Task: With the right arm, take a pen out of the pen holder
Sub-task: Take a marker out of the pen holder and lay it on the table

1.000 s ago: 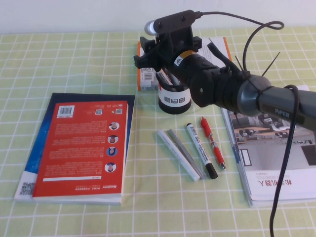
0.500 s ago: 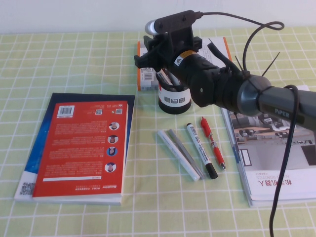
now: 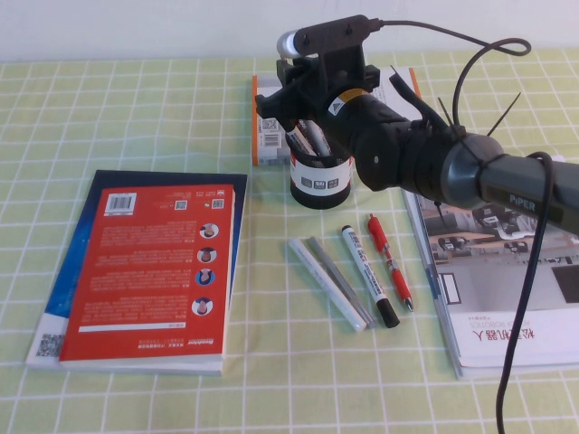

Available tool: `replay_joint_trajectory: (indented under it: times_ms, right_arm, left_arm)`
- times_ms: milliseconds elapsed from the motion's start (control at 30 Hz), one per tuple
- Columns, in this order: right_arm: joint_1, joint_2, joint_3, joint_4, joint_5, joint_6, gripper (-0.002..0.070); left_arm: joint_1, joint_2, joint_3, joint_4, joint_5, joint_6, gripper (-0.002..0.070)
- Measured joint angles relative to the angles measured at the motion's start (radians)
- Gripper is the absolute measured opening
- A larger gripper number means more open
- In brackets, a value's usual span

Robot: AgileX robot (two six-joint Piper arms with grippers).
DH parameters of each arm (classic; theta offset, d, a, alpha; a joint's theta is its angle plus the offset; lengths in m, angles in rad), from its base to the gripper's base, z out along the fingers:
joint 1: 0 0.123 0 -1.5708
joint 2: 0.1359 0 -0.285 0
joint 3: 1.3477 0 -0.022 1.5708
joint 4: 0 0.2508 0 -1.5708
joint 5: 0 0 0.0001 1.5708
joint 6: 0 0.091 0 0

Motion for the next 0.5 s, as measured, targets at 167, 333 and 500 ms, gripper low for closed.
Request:
replay_joint_trajectory:
  times_ms: [167,333,500]
  right_arm:
    - [0.000,0.000,-0.002,0.000,-0.006,0.000,0.0106]
    - [0.000,0.001,-0.024,0.000,-0.003,0.000,0.0146]
    - [0.000,0.001,-0.031,-0.008,0.000,0.000,0.0262]
  left_arm:
    - [0.000,0.000,0.000,0.000,0.000,0.000,-0.0005]
    - [0.000,0.000,0.000,0.000,0.000,0.000,-0.0005]
    - [0.000,0.000,0.000,0.000,0.000,0.000,-0.0005]
